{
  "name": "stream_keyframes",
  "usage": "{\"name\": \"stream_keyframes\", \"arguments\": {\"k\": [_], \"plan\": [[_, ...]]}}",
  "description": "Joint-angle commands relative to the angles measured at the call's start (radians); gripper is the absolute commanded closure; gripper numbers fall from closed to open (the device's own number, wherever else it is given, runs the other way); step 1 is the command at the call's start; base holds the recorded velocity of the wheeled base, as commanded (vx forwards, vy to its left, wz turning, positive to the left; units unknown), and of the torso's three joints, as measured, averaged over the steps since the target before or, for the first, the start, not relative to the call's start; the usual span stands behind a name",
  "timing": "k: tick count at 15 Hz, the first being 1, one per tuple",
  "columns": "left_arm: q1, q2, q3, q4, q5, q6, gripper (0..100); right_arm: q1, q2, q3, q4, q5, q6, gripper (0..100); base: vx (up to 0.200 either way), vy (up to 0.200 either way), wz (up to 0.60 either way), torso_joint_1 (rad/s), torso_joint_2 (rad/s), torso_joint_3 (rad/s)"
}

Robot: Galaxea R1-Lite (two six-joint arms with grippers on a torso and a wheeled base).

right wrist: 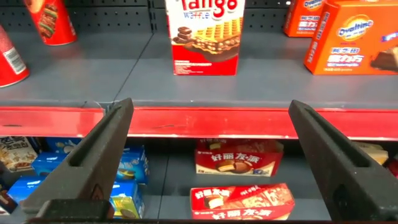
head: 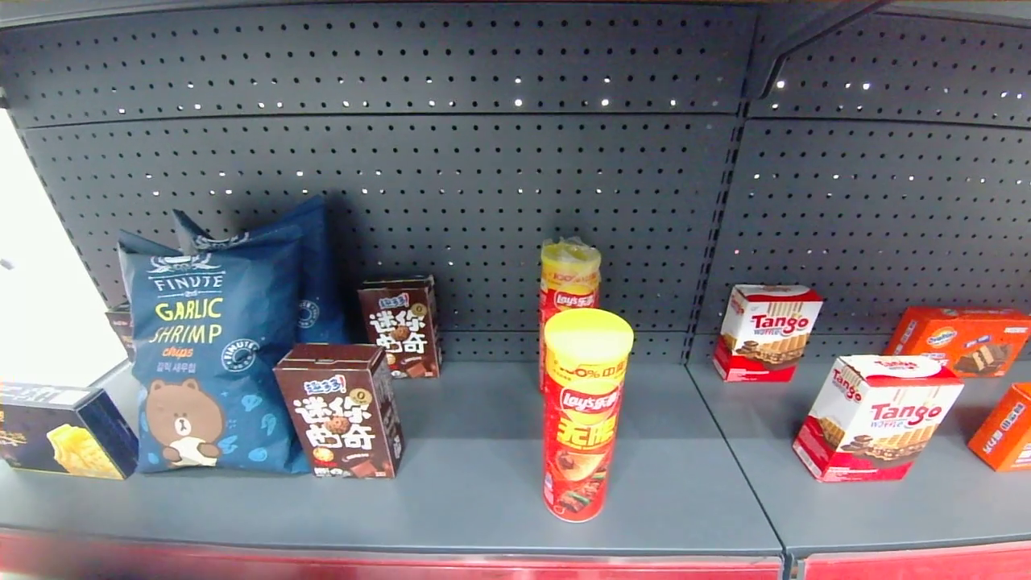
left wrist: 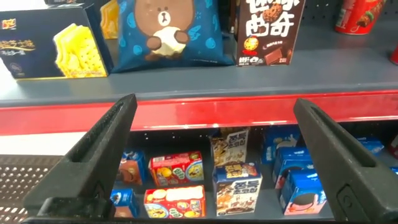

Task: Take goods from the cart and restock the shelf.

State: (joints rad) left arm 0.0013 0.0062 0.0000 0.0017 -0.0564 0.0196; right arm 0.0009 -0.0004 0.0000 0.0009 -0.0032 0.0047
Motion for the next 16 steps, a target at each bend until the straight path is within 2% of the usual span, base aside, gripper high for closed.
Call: {"name": "stream_keyframes", "arguments": {"k": [1, 7, 9, 16], "plan": [[0.0, 0.001, 0.0, 0.0, 0.0, 0.0, 0, 0.001, 0.0, 0.0, 0.001, 0.0, 0.0, 0, 0.0, 0.0, 0.0, 0.0, 0.0, 0.0], [0.0, 0.003, 0.0, 0.0, 0.001, 0.008, 0, 0.001, 0.0, 0.0, 0.001, 0.0, 0.0, 0, 0.0, 0.0, 0.0, 0.0, 0.0, 0.0], [0.0, 0.001, 0.0, 0.0, 0.016, -0.004, 0, 0.001, 0.0, 0.0, 0.001, 0.0, 0.0, 0, 0.0, -0.2, 0.0, 0.002, 0.0, 0.002], [0.0, 0.001, 0.0, 0.0, 0.018, -0.004, 0, 0.001, 0.0, 0.0, 0.001, 0.0, 0.0, 0, 0.0, 0.0, 0.0, 0.0, 0.0, 0.0]]}}
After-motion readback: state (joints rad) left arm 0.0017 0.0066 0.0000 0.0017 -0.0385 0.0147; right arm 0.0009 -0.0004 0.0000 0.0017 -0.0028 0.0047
